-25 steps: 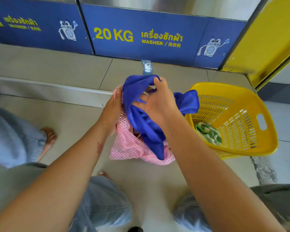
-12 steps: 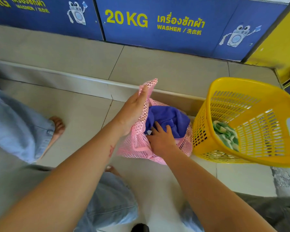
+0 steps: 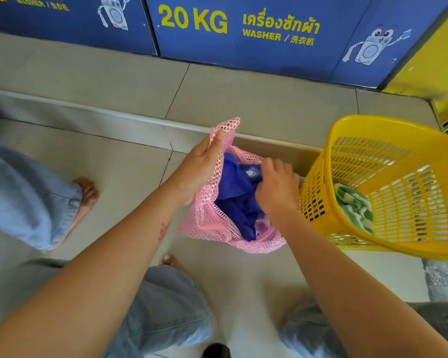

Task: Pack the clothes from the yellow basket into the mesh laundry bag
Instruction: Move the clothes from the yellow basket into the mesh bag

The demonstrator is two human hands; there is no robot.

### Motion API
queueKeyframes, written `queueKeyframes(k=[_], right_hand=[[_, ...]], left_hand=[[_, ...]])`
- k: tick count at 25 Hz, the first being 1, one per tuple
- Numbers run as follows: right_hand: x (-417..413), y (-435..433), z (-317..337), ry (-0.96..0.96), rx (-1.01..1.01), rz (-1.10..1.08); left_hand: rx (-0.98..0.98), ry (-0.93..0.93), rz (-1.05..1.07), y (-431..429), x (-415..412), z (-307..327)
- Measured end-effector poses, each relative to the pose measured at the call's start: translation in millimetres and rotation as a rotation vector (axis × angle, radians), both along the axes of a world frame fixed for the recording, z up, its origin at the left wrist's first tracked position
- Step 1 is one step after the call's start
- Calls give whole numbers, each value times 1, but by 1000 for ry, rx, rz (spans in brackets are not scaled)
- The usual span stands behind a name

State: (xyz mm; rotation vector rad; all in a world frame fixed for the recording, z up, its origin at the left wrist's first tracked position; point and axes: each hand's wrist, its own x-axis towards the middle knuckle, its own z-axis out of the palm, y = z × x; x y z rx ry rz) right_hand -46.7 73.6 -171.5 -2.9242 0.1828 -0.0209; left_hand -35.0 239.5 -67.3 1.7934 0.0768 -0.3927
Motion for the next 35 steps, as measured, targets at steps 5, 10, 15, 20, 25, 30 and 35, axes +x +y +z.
queueKeyframes(k=[5,10,15,20,25,30,35], right_hand=[[6,-21,-2,402,-140,-206],[-4,13,15,-14,149,-18],[-13,44,-17,203,112,504],[-27,27,-61,495,-262,491],[-22,25,-41,375,-155,459],[-35,-9,15,163,-77,356],[-48,-63,69,-157,90,88]], left_hand=[[-3,-13,14,-2,-6,2],[-15,12,17,-3,-3,2],[-16,5,29,-7,0,3],[-11,15,-13,0,0,-2],[48,8,3,7,-4,-7],[56,-54,14,-6,-18,1],[72,-89,5,-36,-24,5]])
